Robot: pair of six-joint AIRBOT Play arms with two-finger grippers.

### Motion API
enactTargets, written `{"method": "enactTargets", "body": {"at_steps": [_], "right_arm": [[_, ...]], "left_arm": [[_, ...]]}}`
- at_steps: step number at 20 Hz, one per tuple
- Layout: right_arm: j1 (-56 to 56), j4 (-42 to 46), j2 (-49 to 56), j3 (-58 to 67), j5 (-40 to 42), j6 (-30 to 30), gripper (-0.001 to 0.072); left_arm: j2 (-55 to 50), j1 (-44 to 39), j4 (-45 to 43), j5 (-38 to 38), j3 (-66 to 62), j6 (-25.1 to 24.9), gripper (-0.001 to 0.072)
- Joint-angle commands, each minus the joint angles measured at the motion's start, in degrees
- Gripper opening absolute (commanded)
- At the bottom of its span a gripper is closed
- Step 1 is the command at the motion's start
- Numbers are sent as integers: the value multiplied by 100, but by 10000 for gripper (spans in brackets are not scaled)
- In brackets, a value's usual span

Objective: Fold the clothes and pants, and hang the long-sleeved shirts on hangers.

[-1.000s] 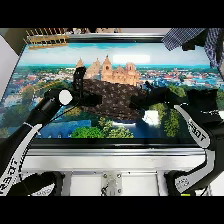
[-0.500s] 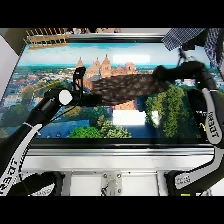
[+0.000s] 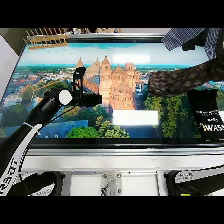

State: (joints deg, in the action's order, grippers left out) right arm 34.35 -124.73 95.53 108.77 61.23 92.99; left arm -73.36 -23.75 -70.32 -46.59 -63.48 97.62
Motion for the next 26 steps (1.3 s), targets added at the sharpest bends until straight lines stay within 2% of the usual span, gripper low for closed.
{"method": "enactTargets", "body": {"at_steps": [1, 9, 14, 19, 21, 26], "right_arm": [[551, 595, -398, 70, -166, -293, 3], [1010, 2872, -1222, 72, 37, -1412, 2], [892, 3856, -1773, -260, 1375, -1808, 2], [494, 4983, -2636, -1963, 1661, -1978, 2], [422, 5366, -2946, -2846, 1657, -2240, 3], [417, 5678, -3217, -4131, 1631, -2304, 4]], "left_arm": [[2, 4, -2, 0, -4, -7, 13], [2, 0, -2, 0, -4, -7, 13], [2, -9, -2, -2, -4, -9, 13], [2, -7, -7, -79, -4, -11, 13], [2, -9, -11, -238, -4, -13, 13], [2, -9, -13, -509, -4, -13, 13]]}}
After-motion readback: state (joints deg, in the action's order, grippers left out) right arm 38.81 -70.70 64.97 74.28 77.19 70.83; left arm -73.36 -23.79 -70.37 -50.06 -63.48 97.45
